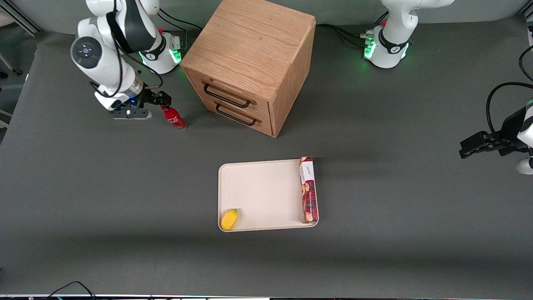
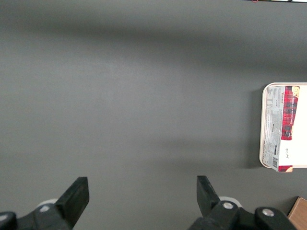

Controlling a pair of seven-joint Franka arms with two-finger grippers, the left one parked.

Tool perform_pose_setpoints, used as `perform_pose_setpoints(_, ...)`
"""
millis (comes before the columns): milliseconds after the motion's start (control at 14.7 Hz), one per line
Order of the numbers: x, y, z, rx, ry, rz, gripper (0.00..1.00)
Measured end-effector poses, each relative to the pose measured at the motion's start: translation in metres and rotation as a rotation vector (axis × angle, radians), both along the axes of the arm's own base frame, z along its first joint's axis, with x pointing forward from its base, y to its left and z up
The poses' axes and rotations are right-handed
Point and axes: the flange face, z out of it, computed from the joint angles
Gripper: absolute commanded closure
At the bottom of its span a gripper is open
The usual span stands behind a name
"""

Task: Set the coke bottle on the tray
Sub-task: 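Move the right gripper down to the red Coca-Cola bottle beside the cabinet, then close the right gripper on the bottle and lift it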

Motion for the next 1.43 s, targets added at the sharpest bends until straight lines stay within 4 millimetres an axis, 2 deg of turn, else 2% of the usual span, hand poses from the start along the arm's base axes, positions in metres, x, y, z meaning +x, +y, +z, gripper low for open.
perform_pose_setpoints(205,-0.019,0.009,-0.033,-0.017,-0.018,-0.014,0.02)
perform_pose_setpoints(273,-0.024,0.010,-0.039,-0.021,-0.019,-0.014,0.07)
perform_pose_setpoints(341,-0.026,0.009,-0.043,-0.023,-0.021,-0.015,0.14)
perform_pose_setpoints(409,-0.028,0.008,-0.046,-0.024,-0.023,-0.016,0.26)
perform_pose_setpoints(545,-0.030,0.006,-0.049,-0.025,-0.021,-0.018,0.56)
perform_pose_setpoints(682,-0.030,0.006,-0.049,-0.026,-0.021,-0.018,0.77)
perform_pose_setpoints(886,-0.030,0.006,-0.048,-0.025,-0.027,-0.018,0.96)
perform_pose_setpoints(1091,-0.029,0.007,-0.046,-0.024,-0.031,-0.017,1.00)
perform_pose_setpoints(1227,-0.024,0.010,-0.035,-0.023,-0.027,-0.015,1.00)
perform_pose_setpoints(1295,-0.018,0.015,-0.020,-0.021,-0.020,-0.009,1.00)
perform_pose_setpoints(1432,0.003,0.022,0.032,-0.001,-0.032,0.014,1.00)
